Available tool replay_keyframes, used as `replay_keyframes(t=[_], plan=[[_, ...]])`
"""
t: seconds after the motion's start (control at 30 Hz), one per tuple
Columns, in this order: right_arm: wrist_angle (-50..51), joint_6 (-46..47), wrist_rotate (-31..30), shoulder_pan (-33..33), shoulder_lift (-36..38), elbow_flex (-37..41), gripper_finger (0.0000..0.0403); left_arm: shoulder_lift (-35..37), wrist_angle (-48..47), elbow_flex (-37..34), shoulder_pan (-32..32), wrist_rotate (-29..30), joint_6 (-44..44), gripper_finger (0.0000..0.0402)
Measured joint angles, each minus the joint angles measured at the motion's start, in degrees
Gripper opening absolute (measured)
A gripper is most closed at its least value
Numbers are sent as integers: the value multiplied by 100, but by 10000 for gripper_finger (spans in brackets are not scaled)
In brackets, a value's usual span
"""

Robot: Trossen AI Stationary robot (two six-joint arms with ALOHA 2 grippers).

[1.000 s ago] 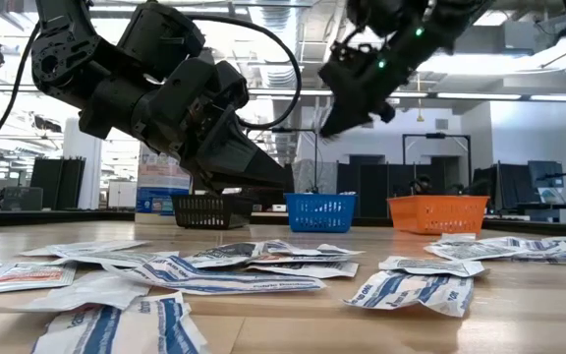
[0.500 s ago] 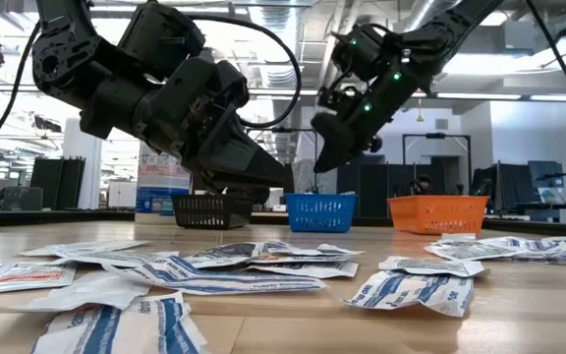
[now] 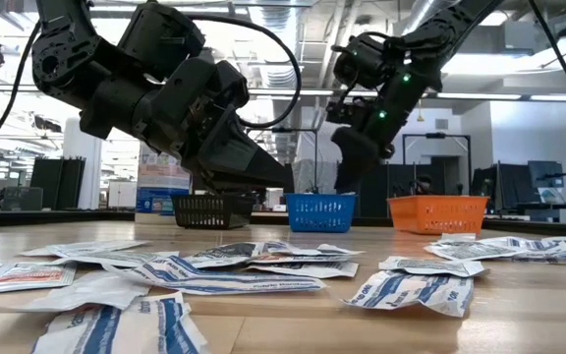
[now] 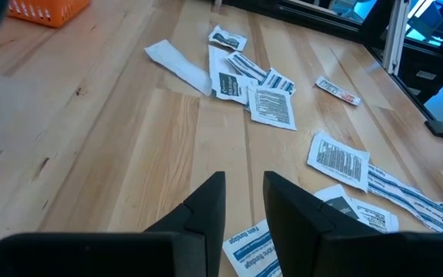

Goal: Pick & Place First Aid Supplies
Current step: Put the blue bandage into the blue bin

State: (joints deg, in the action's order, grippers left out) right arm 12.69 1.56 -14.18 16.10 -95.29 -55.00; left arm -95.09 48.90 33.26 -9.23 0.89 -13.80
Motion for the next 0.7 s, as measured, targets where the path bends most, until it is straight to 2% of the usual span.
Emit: replay_keyframes(t=[0.2,0.5,0.7], plan=[[39,-880,71,32,-74,0,113,0,0,0,0,0,0,90],[-6,-907,40,409,-286,2,113,0,0,0,0,0,0,90],[-531,-992,18,551,-446,-13,113,0,0,0,0,0,4,90]])
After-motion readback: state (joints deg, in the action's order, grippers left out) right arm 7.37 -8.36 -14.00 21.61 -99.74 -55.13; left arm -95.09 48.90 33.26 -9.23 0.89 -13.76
